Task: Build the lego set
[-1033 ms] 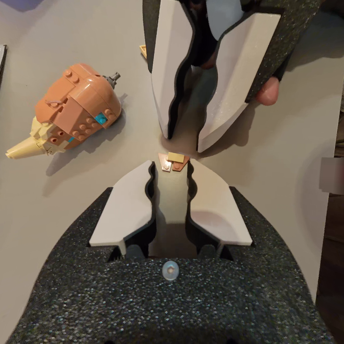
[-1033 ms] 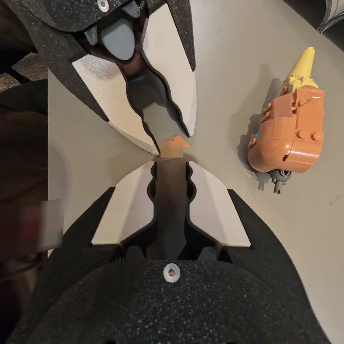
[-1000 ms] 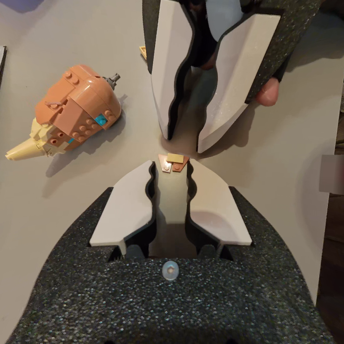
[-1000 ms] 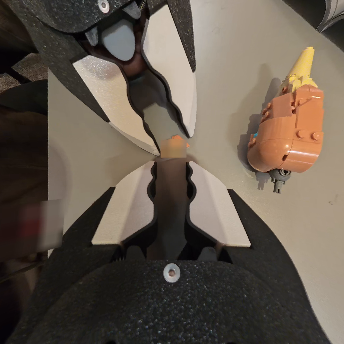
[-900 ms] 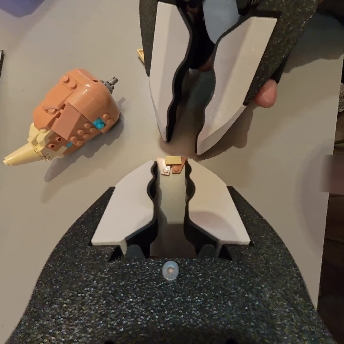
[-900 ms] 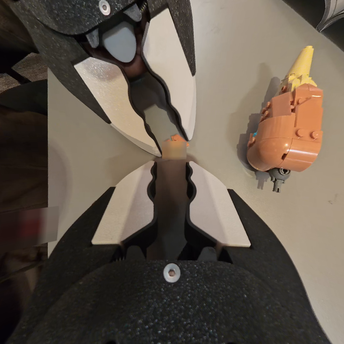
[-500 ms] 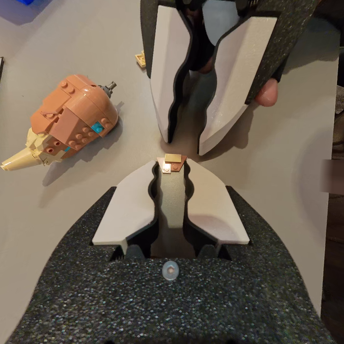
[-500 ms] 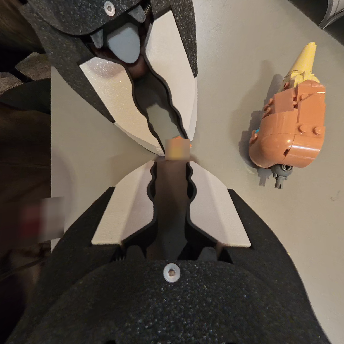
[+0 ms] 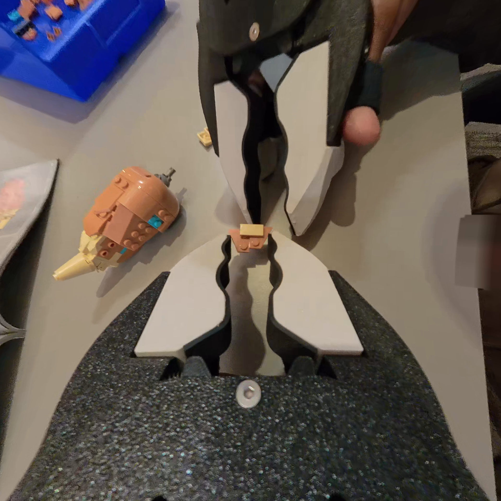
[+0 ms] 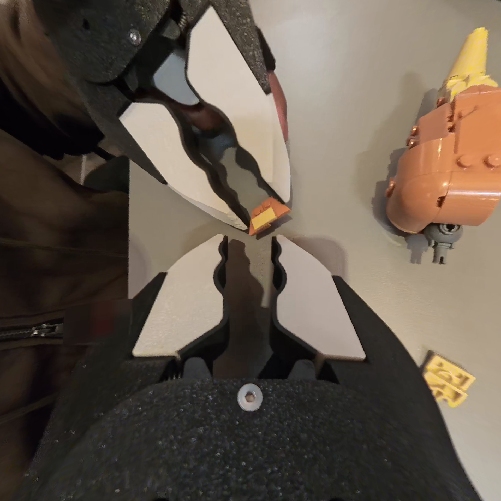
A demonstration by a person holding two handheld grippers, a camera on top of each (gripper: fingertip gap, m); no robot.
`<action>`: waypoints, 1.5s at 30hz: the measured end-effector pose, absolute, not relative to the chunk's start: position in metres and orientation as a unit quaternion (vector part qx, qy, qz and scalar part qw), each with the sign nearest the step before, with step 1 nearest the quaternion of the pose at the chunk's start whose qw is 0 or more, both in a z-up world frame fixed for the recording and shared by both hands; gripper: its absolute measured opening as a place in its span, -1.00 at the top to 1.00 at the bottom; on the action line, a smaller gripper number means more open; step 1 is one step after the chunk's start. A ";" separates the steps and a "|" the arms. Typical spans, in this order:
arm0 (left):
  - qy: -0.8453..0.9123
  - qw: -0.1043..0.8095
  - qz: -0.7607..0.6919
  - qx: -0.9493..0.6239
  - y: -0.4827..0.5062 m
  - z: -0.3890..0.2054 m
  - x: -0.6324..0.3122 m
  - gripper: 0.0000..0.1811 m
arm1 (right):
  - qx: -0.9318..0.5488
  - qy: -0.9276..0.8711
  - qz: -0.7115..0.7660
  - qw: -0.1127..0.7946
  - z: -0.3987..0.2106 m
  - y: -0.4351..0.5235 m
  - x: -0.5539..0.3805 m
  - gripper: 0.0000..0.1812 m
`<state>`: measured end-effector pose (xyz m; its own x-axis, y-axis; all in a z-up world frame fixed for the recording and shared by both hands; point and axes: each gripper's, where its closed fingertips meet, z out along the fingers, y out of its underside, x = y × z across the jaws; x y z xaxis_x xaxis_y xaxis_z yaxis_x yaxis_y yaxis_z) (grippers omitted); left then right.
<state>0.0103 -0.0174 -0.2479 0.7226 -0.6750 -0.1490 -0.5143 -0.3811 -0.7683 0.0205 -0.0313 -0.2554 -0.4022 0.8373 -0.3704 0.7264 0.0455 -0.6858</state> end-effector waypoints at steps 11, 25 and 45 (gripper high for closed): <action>0.394 0.500 -0.078 -0.767 -0.025 -0.210 0.019 0.72 | -0.543 -0.601 0.586 -0.018 -0.216 -0.045 0.020 0.65; 0.425 0.526 -0.053 -0.735 -0.027 -0.204 0.024 0.72 | -0.545 -0.540 0.640 -0.047 -0.204 -0.042 0.018 0.77; 0.461 0.543 -0.038 -0.701 -0.031 -0.203 0.024 0.79 | -0.552 -0.534 0.639 -0.045 -0.206 -0.042 0.014 0.91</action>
<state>0.0237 -0.0312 -0.2032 0.5716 -0.6879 -0.4473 -0.6056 0.0143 -0.7957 0.0136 -0.0419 -0.2060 -0.3869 0.5316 -0.7535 0.6475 -0.4252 -0.6324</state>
